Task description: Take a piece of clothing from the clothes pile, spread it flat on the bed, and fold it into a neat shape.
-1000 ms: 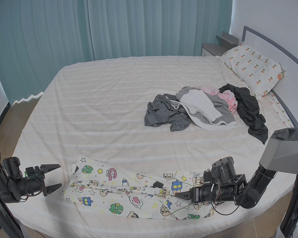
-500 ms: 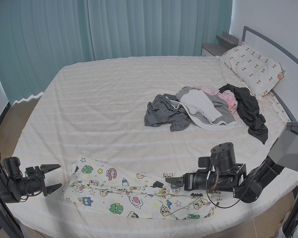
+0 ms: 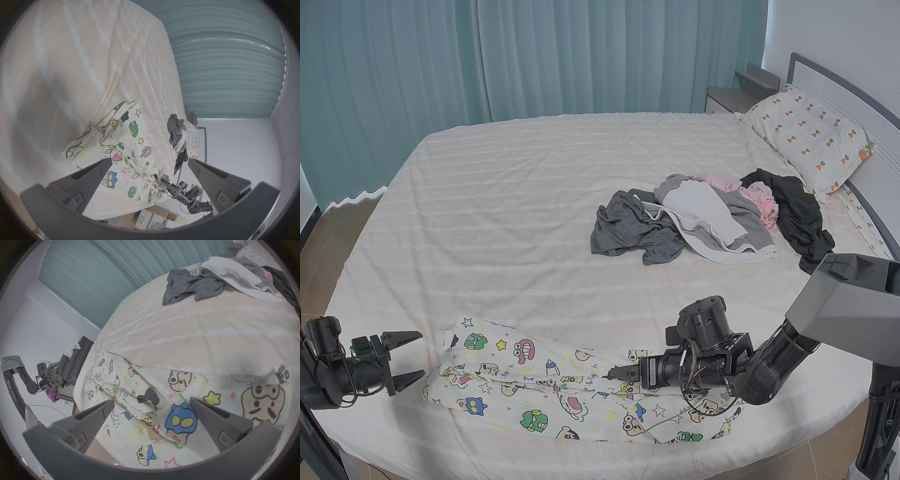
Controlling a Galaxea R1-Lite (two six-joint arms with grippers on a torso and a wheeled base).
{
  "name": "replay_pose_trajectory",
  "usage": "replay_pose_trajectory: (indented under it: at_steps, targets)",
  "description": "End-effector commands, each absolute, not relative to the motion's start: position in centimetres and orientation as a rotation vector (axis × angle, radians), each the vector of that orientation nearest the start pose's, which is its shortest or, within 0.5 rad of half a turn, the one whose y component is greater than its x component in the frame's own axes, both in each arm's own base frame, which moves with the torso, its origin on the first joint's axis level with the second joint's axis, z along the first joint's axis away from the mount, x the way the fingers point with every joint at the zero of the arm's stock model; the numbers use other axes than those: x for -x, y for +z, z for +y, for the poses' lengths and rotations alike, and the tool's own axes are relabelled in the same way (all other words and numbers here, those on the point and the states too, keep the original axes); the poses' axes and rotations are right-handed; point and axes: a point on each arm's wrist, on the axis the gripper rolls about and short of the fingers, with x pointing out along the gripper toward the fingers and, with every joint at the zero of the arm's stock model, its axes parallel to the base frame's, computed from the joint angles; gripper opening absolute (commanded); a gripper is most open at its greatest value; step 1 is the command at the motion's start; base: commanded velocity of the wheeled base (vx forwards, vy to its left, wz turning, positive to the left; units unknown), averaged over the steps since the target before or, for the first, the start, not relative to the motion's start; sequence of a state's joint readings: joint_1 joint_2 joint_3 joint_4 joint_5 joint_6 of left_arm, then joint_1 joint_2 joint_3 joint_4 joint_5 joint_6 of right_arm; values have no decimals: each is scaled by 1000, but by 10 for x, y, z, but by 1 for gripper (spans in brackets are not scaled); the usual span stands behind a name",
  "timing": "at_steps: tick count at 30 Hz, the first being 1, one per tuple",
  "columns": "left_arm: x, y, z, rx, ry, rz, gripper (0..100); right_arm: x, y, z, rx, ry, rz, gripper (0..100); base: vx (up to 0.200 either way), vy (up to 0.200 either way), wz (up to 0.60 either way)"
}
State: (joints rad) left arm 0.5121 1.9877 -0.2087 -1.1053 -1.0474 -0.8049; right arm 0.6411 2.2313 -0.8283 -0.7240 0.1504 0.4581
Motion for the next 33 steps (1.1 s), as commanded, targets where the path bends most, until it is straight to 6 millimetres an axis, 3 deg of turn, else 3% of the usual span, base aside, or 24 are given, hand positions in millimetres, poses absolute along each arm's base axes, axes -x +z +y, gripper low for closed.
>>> replay_pose_trajectory:
  at_steps: [1, 9, 14, 17, 23, 29, 33]
  targets:
    - [-211, 30, 96, 1250, -301, 690, 100, -288, 4, 233, -230, 609, 855, 100, 0, 0, 0]
    - [-211, 30, 96, 1249, -301, 688, 100, -279, 6, 240, -205, 645, 849, 100, 0, 0, 0]
    - [-211, 30, 96, 1249, -299, 688, 100, -274, 22, 236, -213, 630, 808, 100, 0, 0, 0]
    - [-211, 30, 96, 1249, -302, 689, 100, -272, 30, 221, -225, 595, 800, 100, 0, 0, 0]
    - [-211, 30, 96, 1250, -300, 690, 100, -270, 27, 201, -238, 548, 806, 100, 0, 0, 0]
    - [-210, 30, 96, 1251, -300, 690, 100, -282, 21, 168, -296, 470, 739, 100, 0, 0, 0]
    - [-210, 31, 96, 1249, -300, 689, 100, -282, 9, 157, -300, 426, 780, 100, 0, 0, 0]
